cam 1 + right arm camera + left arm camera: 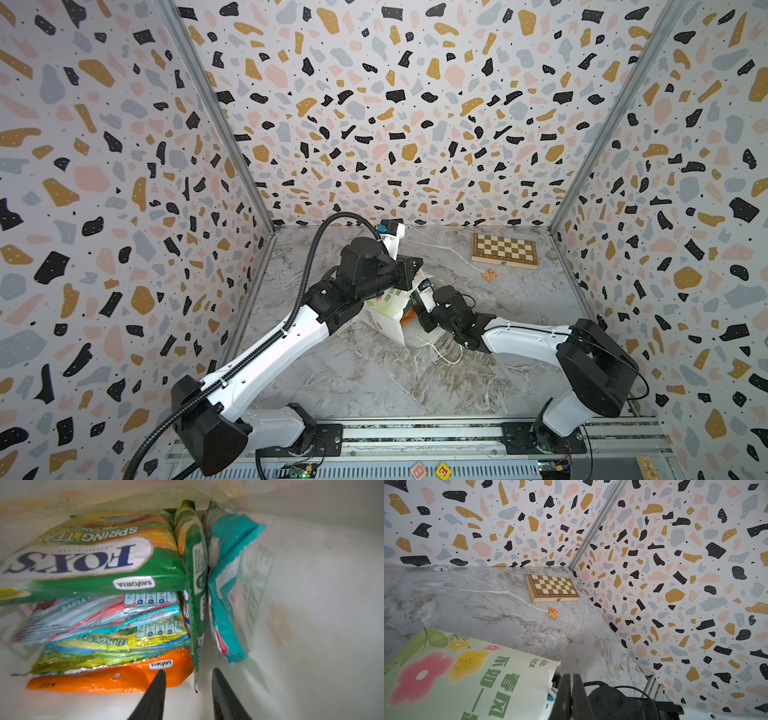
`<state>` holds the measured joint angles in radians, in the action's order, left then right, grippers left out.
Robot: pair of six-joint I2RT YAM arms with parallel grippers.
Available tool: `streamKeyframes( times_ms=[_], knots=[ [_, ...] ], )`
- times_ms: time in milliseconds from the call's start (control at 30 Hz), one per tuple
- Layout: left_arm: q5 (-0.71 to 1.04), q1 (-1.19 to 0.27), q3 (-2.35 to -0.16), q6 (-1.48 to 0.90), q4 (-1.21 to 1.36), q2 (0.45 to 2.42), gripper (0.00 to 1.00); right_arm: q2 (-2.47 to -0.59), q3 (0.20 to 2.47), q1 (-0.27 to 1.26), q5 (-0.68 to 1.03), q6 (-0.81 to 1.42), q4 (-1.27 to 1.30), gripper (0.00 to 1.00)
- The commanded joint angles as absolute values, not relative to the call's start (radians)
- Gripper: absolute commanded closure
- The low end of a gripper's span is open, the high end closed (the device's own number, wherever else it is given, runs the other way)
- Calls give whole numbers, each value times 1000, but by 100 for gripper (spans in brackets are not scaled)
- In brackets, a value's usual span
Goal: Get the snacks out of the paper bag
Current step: 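Insert the right gripper into the bag and grasp the green snack packet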
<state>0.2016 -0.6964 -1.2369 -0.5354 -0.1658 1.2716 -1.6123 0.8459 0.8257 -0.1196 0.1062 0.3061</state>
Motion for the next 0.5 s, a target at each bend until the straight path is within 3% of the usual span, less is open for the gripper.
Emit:
streamKeyframes(
  times_ms=[0, 467],
  knots=[
    [216, -700, -1271, -517, -149, 1237, 100, -1623, 888, 820, -142, 98, 327, 61],
    [206, -700, -1287, -510, -158, 1242, 100, -1683, 876, 795, -141, 126, 333, 62]
  ],
)
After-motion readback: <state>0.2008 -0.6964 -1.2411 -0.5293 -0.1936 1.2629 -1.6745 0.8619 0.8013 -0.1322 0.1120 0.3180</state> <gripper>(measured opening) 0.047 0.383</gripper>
